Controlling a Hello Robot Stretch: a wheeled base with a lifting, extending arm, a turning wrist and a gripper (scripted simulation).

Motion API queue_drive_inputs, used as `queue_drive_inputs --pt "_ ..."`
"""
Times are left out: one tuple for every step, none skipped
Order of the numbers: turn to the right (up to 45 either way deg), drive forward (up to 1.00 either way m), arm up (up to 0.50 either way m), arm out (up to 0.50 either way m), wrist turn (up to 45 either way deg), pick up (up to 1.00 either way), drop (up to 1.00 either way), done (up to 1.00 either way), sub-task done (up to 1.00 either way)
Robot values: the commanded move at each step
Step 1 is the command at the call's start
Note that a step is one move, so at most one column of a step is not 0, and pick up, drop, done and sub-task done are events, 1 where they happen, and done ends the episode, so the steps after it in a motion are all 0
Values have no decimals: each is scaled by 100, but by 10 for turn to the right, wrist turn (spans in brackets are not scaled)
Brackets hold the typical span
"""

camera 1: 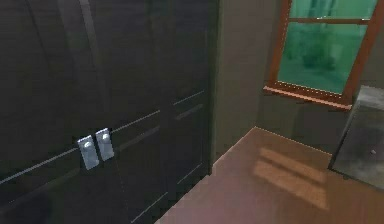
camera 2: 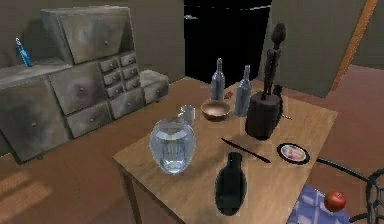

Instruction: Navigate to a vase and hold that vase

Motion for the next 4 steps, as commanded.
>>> queue_drive_inputs --pt "0 0 38 0 0 0 0 0 0" --pt "0 0 0 28 0 0 0 0 0" --pt "0 0 0 0 450 0 0 0 0" --pt "0 0 0 0 450 0 0 0 0"
